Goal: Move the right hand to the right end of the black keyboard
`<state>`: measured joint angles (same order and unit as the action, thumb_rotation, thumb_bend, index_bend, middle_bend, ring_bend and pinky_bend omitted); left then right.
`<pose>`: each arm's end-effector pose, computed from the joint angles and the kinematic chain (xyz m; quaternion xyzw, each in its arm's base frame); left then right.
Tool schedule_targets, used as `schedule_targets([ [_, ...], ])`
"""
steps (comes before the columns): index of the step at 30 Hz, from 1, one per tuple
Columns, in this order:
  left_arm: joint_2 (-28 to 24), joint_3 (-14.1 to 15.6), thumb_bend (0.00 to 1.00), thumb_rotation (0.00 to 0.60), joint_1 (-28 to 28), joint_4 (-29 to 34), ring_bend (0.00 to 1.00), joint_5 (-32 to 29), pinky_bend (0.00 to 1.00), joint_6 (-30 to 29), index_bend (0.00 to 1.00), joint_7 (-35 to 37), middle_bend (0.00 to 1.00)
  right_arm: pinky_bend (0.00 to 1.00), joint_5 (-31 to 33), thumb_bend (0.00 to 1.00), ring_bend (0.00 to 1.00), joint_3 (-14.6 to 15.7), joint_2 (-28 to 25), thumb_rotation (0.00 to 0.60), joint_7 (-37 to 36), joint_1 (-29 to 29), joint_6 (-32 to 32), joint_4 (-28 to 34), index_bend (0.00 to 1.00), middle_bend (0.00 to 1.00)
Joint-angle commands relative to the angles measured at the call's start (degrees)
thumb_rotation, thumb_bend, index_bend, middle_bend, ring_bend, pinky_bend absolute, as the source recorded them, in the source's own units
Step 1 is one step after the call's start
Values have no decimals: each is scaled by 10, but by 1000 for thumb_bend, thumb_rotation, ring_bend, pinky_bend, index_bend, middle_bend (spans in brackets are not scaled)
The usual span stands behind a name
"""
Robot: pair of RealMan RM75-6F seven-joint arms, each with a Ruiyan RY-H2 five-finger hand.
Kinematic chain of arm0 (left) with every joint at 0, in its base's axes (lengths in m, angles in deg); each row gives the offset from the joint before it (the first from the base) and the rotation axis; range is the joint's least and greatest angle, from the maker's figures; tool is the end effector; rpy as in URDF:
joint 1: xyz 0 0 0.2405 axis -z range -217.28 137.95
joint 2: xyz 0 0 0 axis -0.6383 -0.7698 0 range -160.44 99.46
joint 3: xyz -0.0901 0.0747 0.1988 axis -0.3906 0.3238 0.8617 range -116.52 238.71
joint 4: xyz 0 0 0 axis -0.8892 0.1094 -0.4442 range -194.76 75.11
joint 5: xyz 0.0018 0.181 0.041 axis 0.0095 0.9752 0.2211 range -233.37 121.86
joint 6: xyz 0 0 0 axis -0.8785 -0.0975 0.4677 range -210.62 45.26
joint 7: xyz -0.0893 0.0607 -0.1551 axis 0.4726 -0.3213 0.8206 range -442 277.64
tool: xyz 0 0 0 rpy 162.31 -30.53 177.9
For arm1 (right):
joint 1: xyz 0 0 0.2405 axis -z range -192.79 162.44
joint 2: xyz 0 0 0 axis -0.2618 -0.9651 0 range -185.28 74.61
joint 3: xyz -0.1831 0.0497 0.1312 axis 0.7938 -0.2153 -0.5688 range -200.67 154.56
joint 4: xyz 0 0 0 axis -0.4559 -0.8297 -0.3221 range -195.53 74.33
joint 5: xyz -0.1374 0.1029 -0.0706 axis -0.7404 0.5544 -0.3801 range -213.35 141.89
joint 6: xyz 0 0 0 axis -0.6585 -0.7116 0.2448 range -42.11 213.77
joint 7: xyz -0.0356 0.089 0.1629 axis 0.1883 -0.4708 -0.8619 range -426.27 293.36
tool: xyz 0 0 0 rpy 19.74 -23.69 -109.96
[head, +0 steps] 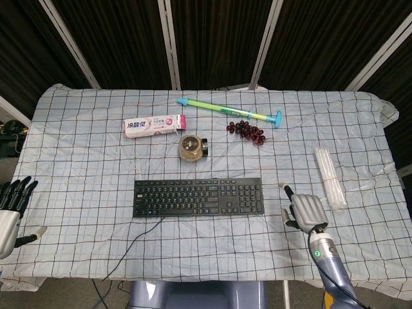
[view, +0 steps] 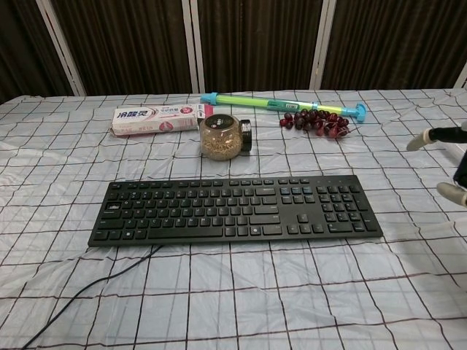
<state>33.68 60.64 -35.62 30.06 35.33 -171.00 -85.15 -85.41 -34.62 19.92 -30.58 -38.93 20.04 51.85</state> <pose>-0.2732 0.2102 0.1689 -0.6311 -0.3398 -0.3775 0.5863 -0.1906 -0.2871 0.0546 0.6470 -0.5009 0.2877 0.4978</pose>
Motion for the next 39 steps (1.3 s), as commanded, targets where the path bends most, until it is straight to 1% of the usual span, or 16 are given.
schedule_targets([
  [1,-1,0,80,600,0,0,0,-1,0,2,0,3,0,772,94,504,908,-27,54,600,61,-57,-6,-4,127,924],
  [6,-2,0,79,600,1,1,0,-5,0,5,0,6,0,772,149,503,908,-38,95,600,89,-97,-25,-18,141,925],
  [14,-5,0,78,600,2,3,0,-4,0,7,0,11,0,772,192,510,908,-38,139,600,112,-138,-47,-35,146,925],
  [20,-6,0,79,600,2,2,0,-6,0,7,0,16,0,772,228,514,908,-39,156,600,114,-156,-50,-59,163,925],
  [26,-7,0,80,600,3,3,0,-5,0,8,0,20,0,772,245,517,908,-32,166,600,107,-163,-47,-75,171,925],
  [39,-7,0,79,600,3,3,0,-8,0,11,0,21,0,772,260,524,908,-24,184,600,94,-181,-43,-104,171,924],
])
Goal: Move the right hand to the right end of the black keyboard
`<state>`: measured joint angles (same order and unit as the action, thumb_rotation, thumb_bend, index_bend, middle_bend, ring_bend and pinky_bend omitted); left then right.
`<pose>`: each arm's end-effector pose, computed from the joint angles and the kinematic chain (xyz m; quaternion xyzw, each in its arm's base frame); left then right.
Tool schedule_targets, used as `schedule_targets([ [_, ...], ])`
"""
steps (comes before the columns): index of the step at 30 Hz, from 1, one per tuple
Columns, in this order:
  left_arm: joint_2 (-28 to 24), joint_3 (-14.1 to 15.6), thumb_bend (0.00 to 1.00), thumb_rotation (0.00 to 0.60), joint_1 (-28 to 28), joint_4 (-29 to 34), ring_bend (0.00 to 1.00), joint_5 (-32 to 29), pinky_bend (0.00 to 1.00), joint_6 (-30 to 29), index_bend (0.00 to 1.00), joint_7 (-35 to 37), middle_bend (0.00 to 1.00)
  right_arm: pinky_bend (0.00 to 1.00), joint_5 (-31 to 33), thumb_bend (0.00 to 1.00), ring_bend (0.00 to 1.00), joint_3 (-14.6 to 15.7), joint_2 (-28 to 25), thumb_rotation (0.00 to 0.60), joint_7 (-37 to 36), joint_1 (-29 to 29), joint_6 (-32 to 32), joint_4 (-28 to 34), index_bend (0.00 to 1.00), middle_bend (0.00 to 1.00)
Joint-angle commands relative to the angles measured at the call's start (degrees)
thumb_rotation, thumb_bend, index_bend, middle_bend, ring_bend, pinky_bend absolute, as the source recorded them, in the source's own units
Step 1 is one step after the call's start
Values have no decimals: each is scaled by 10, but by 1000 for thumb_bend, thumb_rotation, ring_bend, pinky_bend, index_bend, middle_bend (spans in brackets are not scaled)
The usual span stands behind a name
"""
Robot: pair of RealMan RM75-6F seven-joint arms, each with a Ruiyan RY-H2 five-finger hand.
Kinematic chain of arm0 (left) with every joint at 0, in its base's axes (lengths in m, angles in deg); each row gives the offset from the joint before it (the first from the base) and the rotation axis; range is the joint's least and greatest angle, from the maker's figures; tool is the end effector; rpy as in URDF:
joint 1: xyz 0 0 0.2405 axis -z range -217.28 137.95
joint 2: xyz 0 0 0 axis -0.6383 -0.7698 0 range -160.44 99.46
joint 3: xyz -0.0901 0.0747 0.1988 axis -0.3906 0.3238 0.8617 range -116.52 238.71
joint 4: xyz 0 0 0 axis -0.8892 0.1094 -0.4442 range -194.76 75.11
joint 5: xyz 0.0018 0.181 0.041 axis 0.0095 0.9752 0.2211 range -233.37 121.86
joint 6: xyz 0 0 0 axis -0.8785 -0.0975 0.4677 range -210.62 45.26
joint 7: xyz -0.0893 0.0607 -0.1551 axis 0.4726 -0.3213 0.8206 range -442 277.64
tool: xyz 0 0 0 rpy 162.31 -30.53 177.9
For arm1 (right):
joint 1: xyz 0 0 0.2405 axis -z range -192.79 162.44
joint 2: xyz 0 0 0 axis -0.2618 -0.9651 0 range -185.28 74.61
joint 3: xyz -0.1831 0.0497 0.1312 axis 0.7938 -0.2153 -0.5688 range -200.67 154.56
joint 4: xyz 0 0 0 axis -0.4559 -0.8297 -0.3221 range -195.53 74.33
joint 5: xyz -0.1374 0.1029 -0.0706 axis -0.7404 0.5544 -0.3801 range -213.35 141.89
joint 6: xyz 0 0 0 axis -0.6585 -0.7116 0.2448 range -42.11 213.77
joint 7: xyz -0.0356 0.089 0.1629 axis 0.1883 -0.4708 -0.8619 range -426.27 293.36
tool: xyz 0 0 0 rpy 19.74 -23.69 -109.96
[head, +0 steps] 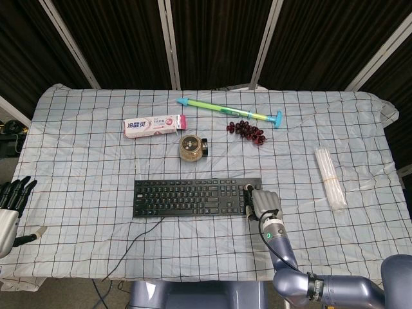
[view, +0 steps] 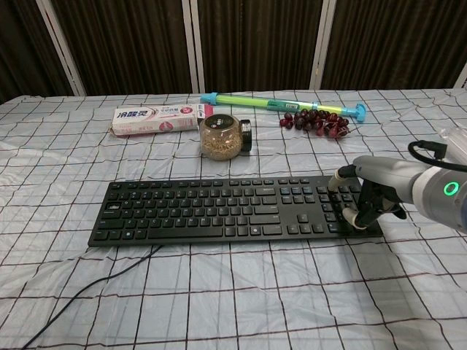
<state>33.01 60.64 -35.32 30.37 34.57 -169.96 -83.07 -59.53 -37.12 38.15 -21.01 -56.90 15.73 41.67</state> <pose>-0.2758 0.2118 0.1699 -0.6265 -0.3556 -0.3798 0.5803 -0.1477 -0.3157 -0.0325 0.6489 -0.5530 0.2273 0.4706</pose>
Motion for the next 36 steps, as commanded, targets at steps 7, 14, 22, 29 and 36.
schedule_targets([
  [7,-1,0,79,600,1,1,0,-1,0,2,0,2,0,772,9,527,908,6,11,600,-5,-8,3,-13,171,925],
  [14,-1,0,80,600,1,1,0,-2,0,3,0,3,0,772,17,527,908,11,19,600,-7,-13,2,-19,172,925],
  [22,-2,1,79,600,1,2,0,-2,0,4,0,4,0,772,25,528,909,13,22,600,-6,-16,-1,-20,172,925],
  [29,-2,1,80,600,1,3,0,-2,0,5,0,3,0,772,34,528,908,15,22,600,-3,-19,-4,-18,172,925],
  [36,-2,1,80,600,2,3,0,-2,0,5,0,3,0,772,39,528,908,16,21,600,-1,-22,-7,-14,172,925],
])
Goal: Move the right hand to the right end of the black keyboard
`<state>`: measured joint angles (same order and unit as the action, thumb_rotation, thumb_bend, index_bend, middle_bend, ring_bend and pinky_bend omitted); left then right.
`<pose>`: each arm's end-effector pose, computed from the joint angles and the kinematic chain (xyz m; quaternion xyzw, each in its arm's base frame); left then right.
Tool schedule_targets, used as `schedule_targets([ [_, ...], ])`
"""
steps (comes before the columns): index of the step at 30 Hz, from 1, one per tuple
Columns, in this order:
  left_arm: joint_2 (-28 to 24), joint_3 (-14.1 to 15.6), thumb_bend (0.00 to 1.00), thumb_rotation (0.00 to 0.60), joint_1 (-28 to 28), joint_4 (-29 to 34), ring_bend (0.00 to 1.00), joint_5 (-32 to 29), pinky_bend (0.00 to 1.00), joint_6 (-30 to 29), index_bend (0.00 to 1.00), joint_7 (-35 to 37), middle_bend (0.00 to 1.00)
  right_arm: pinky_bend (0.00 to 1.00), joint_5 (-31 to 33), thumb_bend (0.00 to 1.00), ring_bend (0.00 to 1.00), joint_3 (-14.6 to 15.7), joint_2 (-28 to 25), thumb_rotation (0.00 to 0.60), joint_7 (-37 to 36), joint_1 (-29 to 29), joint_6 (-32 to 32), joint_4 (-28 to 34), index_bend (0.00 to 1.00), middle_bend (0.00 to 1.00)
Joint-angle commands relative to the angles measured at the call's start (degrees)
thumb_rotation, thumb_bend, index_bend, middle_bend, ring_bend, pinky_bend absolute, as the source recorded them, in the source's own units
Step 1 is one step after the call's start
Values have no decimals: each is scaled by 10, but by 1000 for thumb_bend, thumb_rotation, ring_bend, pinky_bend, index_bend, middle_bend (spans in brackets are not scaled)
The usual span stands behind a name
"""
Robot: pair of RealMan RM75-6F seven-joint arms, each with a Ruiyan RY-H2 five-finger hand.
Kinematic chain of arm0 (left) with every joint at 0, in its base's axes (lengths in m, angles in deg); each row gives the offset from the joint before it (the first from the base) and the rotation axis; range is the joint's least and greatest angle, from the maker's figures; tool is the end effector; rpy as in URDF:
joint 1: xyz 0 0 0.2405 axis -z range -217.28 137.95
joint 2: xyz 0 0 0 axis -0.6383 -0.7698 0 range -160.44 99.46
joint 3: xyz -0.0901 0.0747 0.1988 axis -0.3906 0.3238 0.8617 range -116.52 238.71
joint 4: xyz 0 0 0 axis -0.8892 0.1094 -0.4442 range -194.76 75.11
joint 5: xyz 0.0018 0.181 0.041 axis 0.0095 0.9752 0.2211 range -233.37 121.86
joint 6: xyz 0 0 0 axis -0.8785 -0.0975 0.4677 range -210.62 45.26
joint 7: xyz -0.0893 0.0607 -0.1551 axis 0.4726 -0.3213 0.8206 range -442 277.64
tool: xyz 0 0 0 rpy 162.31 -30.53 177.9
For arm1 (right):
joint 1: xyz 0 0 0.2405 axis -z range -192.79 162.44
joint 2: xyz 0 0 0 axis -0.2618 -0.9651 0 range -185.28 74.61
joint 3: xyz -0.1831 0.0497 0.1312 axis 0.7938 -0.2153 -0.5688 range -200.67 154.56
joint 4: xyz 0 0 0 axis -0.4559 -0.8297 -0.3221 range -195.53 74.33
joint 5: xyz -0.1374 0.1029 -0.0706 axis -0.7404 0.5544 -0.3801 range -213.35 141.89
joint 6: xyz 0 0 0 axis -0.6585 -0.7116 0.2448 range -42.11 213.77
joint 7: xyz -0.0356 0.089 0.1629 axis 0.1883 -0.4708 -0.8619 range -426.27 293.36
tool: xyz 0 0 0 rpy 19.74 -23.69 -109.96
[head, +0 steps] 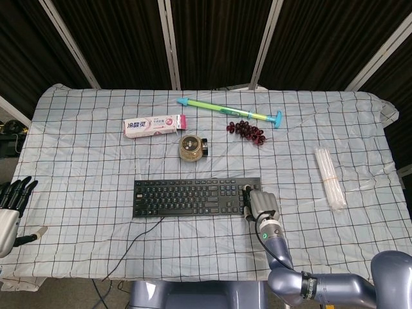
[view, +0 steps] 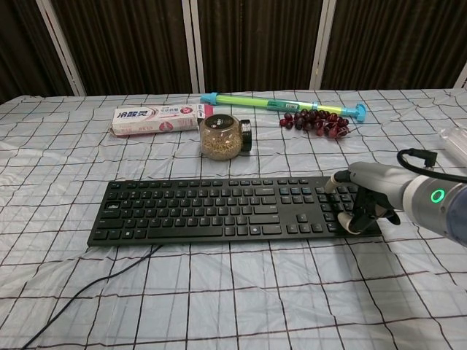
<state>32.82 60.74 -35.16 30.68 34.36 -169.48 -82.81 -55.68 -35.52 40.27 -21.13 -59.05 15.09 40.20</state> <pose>-0.2759 0.2122 0.1690 -0.6268 -0.3605 -0.3788 0.5777 -0.1500 -0.3090 -0.0478 0.6511 -0.5650 0.2028 0.4644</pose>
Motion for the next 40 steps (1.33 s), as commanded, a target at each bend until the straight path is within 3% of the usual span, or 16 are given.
schedule_targets([
  [1,0,0,80,600,0,0,0,0,0,0,0,0,0,772,1,528,908,0,0,600,0,-1,-1,1,172,925],
  [7,0,0,80,600,0,0,0,-1,0,-1,0,1,0,772,-23,528,906,-2,-8,600,-11,0,-9,18,172,925],
  [13,0,0,78,600,-1,-1,0,-1,0,-2,0,0,0,737,-140,486,836,6,-52,600,-50,23,-50,86,162,886],
  [18,2,1,79,600,-2,-1,0,4,0,-5,0,-5,0,659,-304,415,608,60,-123,600,-93,75,-106,155,140,650],
  [20,2,2,80,600,-2,-1,0,5,0,-6,0,-8,0,620,-367,389,462,85,-148,600,-117,99,-126,169,132,507],
  [23,4,3,80,600,-3,0,0,7,0,-7,0,-11,0,437,-459,355,270,134,-191,600,-160,138,-149,180,122,337],
  [26,5,4,79,600,-4,0,0,10,0,-9,0,-15,0,264,-532,297,70,183,-235,600,-206,174,-158,172,72,163],
  [30,7,5,79,600,-4,-2,0,12,0,-11,0,-17,0,120,-592,202,0,232,-278,600,-242,213,-168,140,12,20],
  [34,9,4,80,600,-5,-5,0,17,0,-16,0,-17,0,11,-635,142,0,257,-296,600,-274,258,-201,84,0,0],
  [40,10,6,80,600,-5,-4,0,22,0,-19,0,-19,0,0,-671,129,0,250,-289,600,-326,312,-251,0,0,0],
])
